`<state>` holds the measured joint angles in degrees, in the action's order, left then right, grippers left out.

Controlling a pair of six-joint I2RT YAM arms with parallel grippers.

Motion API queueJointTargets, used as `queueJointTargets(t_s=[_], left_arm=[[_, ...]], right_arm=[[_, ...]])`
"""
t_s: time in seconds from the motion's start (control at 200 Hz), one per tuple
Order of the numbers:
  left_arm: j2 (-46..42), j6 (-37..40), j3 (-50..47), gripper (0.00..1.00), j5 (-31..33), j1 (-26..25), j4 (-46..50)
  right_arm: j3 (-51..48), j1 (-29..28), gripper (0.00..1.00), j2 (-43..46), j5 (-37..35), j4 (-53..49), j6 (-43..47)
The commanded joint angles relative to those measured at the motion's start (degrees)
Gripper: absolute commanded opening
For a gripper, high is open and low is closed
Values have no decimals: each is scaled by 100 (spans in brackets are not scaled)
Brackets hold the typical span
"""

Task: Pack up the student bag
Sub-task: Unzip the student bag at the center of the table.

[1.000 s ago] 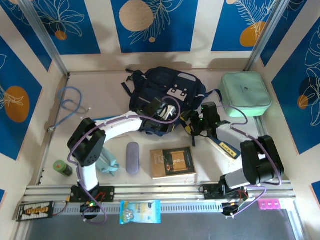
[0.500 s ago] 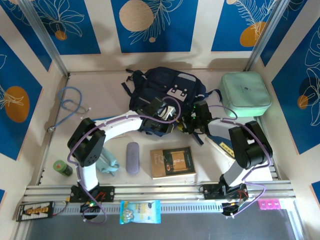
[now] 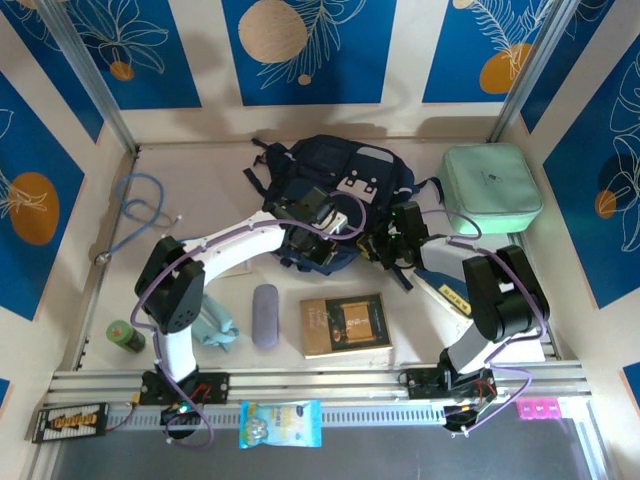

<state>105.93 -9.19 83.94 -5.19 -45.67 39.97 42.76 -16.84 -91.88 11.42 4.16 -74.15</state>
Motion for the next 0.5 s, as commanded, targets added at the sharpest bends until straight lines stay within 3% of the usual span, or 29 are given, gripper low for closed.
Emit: queueJointTargets(t_s=[0.0, 0.305, 0.495], left_arm=[[-90, 248, 75, 0, 362, 19, 676], [50, -179, -267, 0, -145, 32, -94], [111, -296, -466, 0, 50, 32, -443]], right_arm=[[60, 111, 12, 193, -280, -246, 199], [114, 85, 12, 170, -102, -171, 182], [128, 52, 12, 163, -61, -142, 171]])
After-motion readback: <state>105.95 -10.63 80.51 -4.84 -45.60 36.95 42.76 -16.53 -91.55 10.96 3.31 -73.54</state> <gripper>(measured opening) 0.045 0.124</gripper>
